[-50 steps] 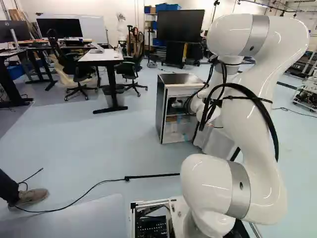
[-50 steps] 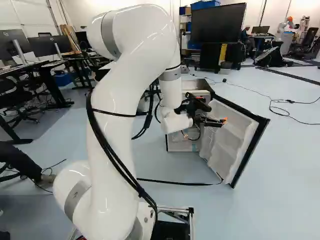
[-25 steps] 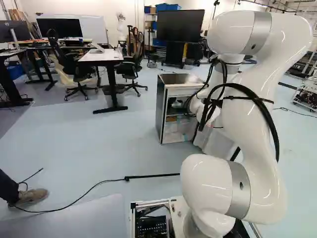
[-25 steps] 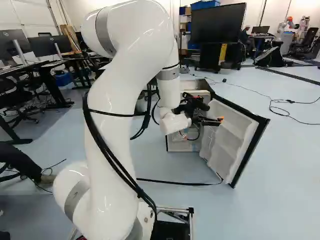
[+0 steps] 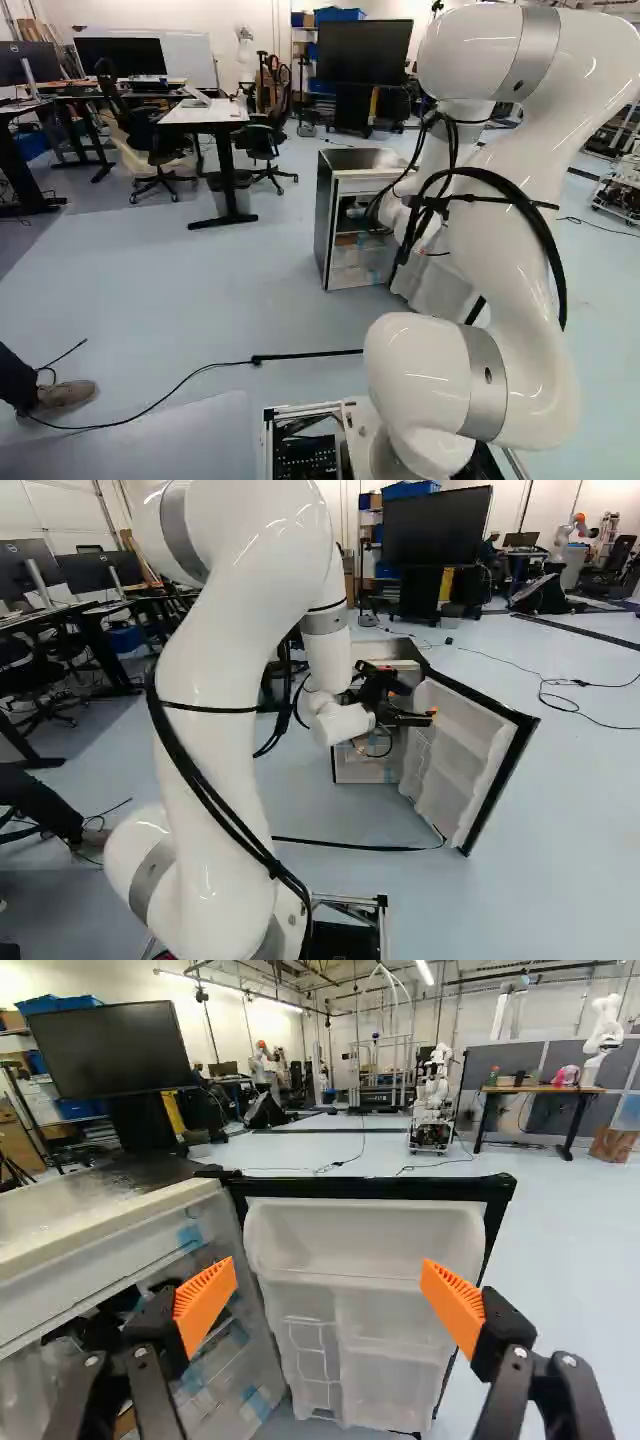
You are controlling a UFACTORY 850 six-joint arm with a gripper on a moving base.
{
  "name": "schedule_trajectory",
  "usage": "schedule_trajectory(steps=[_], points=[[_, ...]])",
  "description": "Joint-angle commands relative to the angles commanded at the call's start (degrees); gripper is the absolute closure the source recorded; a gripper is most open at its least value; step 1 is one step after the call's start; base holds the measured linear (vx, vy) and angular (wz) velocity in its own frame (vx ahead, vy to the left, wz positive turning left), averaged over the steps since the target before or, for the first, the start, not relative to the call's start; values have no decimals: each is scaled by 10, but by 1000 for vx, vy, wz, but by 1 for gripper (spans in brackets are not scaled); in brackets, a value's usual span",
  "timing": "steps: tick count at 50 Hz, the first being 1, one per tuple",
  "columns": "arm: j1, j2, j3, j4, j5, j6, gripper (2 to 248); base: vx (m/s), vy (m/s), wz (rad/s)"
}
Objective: Open the fridge door
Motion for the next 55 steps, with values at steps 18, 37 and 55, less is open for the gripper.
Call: schedule_trajectory(steps=[18,37,55], points=[[29,58,44,-37,-32,0,3,0,0,0],[72,144,108,-91,-79,0,3,0,0,0],[119,238,179,-150,-130,0,3,0,0,0]])
